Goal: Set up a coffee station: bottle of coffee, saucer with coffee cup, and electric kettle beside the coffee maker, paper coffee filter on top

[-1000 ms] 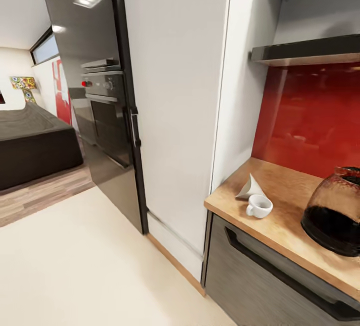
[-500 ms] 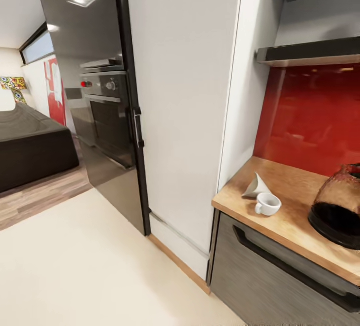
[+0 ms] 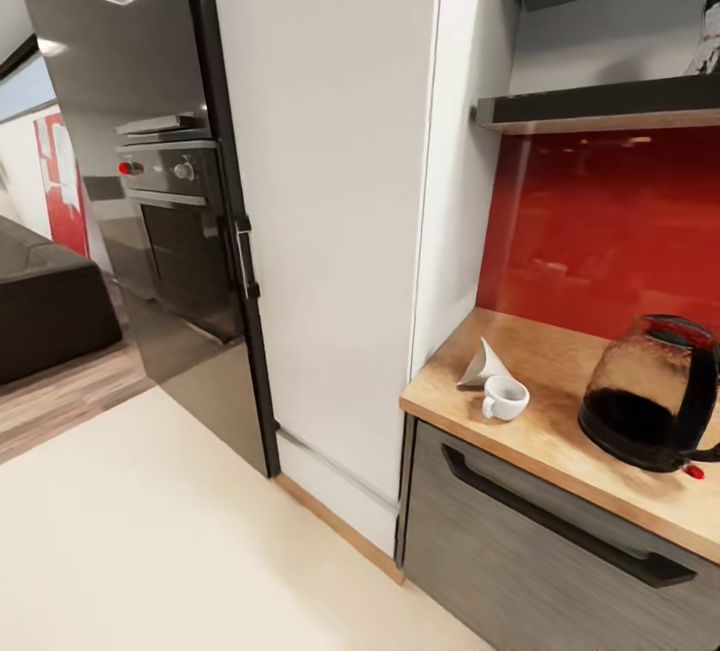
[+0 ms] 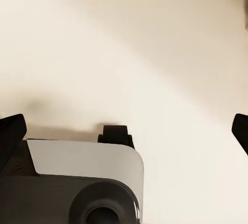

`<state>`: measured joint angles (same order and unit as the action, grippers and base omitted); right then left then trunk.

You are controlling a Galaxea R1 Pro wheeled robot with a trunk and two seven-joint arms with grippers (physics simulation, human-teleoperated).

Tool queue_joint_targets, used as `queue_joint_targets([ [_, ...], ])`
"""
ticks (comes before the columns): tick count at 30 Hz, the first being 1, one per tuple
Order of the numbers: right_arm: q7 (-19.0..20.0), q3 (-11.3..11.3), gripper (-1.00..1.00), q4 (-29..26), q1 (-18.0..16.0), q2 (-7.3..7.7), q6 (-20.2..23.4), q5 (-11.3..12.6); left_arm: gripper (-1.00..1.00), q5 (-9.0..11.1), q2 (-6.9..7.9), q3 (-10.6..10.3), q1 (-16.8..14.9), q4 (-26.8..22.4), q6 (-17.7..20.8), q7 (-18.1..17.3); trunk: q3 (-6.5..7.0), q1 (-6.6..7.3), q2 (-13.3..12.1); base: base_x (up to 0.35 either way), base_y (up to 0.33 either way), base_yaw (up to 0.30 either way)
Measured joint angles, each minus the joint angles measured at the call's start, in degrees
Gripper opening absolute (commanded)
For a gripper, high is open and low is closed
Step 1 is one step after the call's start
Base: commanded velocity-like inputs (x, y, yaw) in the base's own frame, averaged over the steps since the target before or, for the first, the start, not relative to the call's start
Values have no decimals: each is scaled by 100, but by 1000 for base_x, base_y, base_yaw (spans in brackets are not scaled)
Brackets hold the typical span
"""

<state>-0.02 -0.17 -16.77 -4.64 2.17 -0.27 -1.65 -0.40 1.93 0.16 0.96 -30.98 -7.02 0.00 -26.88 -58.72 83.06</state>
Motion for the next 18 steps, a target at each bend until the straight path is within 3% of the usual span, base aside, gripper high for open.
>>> queue_joint_targets([
  [8,-2,-1,100,0,0,-5,10,5,100,0,0,0,-1,1,-1,0,3,0,-1,101,222,-42],
  [18,1,1,100,-2,1,-6,18,6,100,0,0,0,-2,4,-2,1,25,-1,-1,14,27,-242],
])
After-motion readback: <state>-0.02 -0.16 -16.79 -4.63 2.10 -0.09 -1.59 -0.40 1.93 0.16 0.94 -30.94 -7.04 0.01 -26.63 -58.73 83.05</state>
